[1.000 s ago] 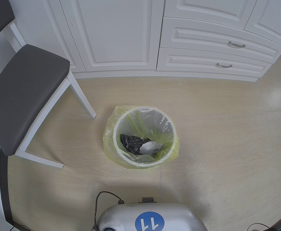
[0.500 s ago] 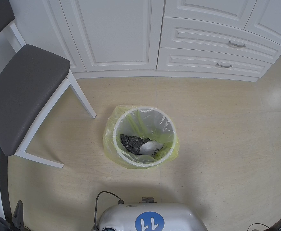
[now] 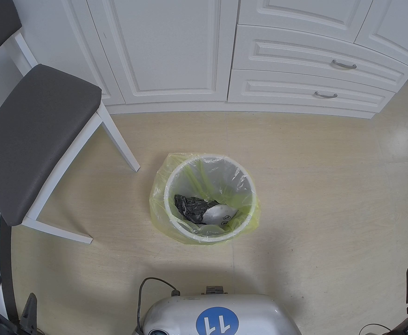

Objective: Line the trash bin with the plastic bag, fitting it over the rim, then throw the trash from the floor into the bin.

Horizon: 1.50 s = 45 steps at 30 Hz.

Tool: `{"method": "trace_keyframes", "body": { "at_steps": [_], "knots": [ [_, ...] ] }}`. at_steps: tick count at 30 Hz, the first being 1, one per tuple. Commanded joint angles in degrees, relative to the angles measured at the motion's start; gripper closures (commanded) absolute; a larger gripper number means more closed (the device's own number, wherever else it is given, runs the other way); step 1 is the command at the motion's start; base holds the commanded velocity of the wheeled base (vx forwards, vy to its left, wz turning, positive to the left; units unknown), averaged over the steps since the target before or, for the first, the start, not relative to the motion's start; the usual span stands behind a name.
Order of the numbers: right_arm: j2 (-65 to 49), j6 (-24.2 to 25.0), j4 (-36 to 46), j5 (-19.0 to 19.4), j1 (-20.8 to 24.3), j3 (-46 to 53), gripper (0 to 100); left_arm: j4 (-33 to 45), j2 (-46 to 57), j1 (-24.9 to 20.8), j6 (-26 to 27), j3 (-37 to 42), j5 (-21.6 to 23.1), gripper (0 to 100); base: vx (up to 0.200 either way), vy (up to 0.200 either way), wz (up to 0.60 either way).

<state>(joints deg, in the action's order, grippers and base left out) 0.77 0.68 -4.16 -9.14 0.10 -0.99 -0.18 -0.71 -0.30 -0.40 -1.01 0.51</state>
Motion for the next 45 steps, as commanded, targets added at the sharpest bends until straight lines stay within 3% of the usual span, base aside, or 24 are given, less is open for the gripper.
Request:
{"method": "trace_keyframes", "body": {
  "at_steps": [1, 8, 11, 13, 29, 45],
  "knots": [
    [-0.77, -0.42, 0.03, 0.44, -0.01, 0.99, 0, 0.01, -0.08, 0.04, -0.04, 1.01, -0.07, 0, 0.000, 0.000, 0.00],
    [-0.77, -2.18, 0.20, 4.22, -0.01, 0.99, 0, 0.01, -0.08, -0.05, -0.04, 1.01, 0.02, 0, 0.000, 0.000, 0.00],
    [-0.77, -3.06, 1.61, 8.62, -0.01, 0.99, 0, 0.01, -0.08, 0.04, -0.04, 1.01, 0.02, 0, 0.000, 0.000, 0.00],
    [-0.77, -2.97, 3.37, 9.58, -0.01, 0.90, 0, 0.01, 0.09, 0.04, -0.04, 1.01, -0.07, 0, 0.000, 0.000, 0.00],
    [-0.77, -0.24, 4.07, 9.23, 0.08, 0.99, 0, 0.09, 0.71, 0.13, -0.04, 1.01, -0.42, 0, 0.000, 0.000, 0.00],
    [-0.77, -0.51, 4.16, 8.88, 0.08, 0.99, 0, 0.09, 0.53, 0.13, 0.05, 1.01, 0.02, 0, 0.000, 0.000, 0.00]
  ]
}}
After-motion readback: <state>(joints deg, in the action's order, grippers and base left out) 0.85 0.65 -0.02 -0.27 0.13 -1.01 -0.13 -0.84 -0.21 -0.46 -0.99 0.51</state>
